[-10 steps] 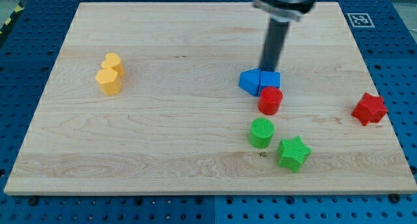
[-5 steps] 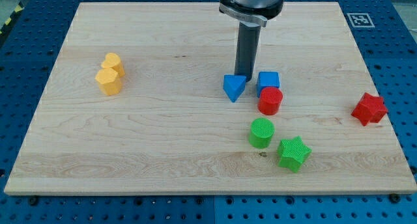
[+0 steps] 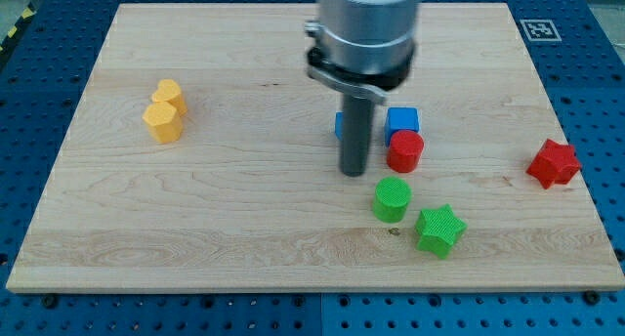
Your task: Place the red circle above of the red star
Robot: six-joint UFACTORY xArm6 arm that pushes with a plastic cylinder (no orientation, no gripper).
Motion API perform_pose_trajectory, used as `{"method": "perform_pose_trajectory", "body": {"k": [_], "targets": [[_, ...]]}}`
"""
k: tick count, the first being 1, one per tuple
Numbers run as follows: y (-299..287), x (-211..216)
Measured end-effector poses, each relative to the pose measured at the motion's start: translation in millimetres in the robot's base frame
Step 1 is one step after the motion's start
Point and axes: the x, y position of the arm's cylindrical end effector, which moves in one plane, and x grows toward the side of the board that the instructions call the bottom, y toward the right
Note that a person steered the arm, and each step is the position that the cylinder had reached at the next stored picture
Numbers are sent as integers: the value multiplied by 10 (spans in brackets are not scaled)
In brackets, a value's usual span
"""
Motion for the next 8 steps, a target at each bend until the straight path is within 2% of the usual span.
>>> {"method": "perform_pose_trajectory", "body": {"k": [2,4,6,8], "targets": [[932,-292],[1309,-328],[1302,-359],[1320,-733]]}}
